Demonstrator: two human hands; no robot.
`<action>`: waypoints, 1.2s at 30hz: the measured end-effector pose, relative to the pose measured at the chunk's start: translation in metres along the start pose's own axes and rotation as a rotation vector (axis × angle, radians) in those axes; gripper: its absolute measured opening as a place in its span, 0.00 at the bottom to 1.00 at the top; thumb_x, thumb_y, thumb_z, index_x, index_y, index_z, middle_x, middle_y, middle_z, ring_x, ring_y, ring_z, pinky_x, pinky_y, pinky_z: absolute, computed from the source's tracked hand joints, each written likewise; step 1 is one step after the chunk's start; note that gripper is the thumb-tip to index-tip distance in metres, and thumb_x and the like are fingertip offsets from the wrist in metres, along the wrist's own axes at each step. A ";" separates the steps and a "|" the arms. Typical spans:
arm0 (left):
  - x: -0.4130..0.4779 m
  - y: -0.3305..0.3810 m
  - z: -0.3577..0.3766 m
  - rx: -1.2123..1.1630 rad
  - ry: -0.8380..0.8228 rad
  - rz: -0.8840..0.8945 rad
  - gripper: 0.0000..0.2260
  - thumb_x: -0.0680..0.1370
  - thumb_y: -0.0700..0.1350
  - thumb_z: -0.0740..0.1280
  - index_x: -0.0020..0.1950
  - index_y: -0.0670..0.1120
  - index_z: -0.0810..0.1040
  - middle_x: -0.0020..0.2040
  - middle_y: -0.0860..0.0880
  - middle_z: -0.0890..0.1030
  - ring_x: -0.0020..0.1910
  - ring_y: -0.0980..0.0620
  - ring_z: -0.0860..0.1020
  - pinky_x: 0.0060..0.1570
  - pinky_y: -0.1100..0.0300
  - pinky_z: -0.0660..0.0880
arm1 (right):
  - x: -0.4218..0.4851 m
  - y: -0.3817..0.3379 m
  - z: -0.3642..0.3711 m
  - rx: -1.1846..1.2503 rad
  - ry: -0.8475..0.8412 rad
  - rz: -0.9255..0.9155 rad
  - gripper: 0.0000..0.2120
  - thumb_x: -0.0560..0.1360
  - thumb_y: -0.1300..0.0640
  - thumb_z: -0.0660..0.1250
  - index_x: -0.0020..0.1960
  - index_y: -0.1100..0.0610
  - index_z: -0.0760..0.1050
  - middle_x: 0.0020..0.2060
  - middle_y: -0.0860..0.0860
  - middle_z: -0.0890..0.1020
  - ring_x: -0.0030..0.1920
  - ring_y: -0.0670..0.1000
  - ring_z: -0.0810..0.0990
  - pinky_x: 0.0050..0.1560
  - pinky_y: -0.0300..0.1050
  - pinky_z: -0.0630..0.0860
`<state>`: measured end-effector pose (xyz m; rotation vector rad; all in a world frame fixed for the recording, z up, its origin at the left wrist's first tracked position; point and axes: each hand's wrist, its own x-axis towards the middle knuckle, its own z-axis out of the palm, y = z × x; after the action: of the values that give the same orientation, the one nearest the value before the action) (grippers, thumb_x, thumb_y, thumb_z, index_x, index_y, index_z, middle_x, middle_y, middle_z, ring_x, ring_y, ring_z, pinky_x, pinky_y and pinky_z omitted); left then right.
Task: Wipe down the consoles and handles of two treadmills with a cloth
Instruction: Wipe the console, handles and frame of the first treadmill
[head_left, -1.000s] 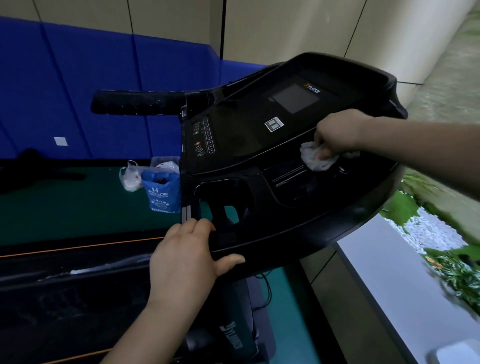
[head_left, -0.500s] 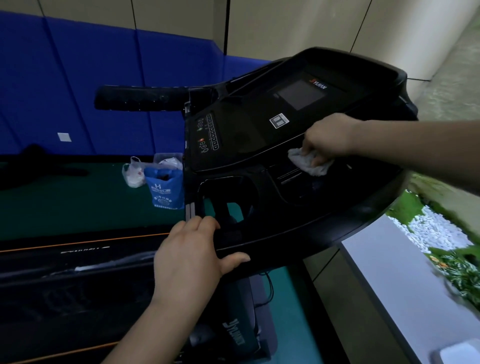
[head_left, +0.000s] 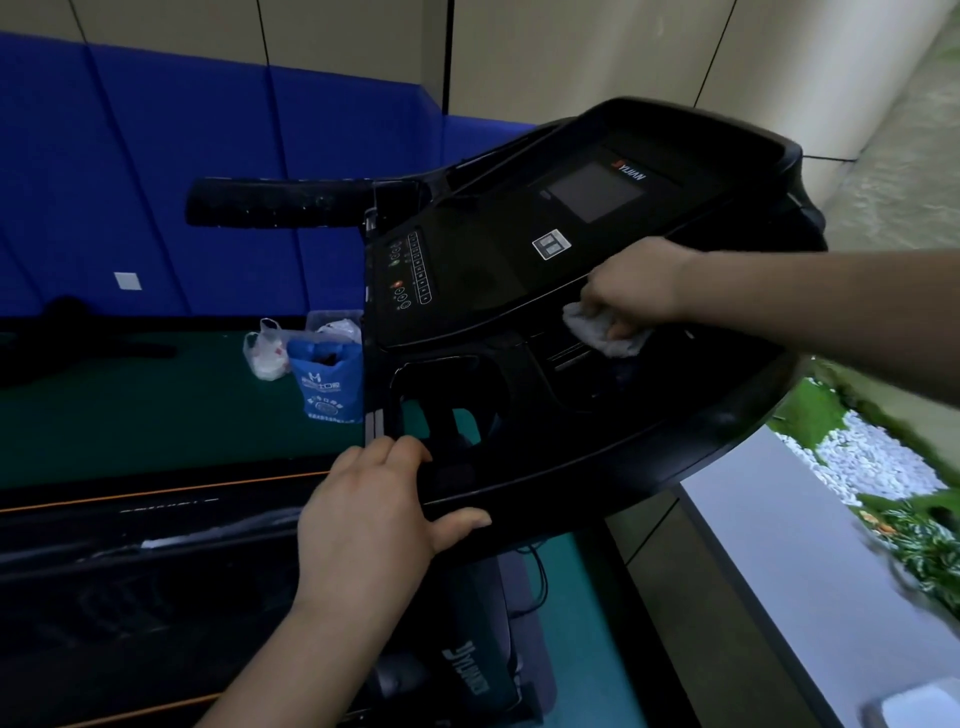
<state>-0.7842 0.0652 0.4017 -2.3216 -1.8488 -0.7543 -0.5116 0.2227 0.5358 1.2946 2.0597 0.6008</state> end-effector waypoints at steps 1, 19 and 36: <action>0.000 0.000 0.000 0.006 -0.001 0.002 0.31 0.58 0.75 0.62 0.44 0.50 0.78 0.36 0.55 0.76 0.38 0.52 0.75 0.30 0.62 0.67 | -0.006 0.012 0.001 0.018 -0.005 0.004 0.18 0.71 0.43 0.68 0.58 0.48 0.76 0.53 0.48 0.80 0.54 0.53 0.80 0.39 0.41 0.69; 0.002 0.000 0.001 0.016 -0.042 -0.012 0.31 0.57 0.75 0.64 0.44 0.51 0.78 0.36 0.55 0.76 0.37 0.52 0.75 0.30 0.61 0.70 | -0.016 -0.018 0.020 0.403 0.005 -0.193 0.16 0.71 0.49 0.71 0.58 0.52 0.81 0.51 0.52 0.80 0.50 0.53 0.80 0.51 0.43 0.74; 0.002 0.000 0.002 0.017 -0.033 -0.019 0.30 0.56 0.75 0.64 0.43 0.52 0.77 0.36 0.55 0.76 0.37 0.51 0.76 0.29 0.60 0.71 | 0.007 -0.043 0.015 0.402 -0.008 -0.140 0.10 0.66 0.51 0.73 0.44 0.55 0.81 0.41 0.53 0.81 0.38 0.51 0.77 0.36 0.39 0.67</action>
<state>-0.7835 0.0682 0.4009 -2.3233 -1.8855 -0.7037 -0.5302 0.2117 0.4948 1.3465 2.3189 0.1193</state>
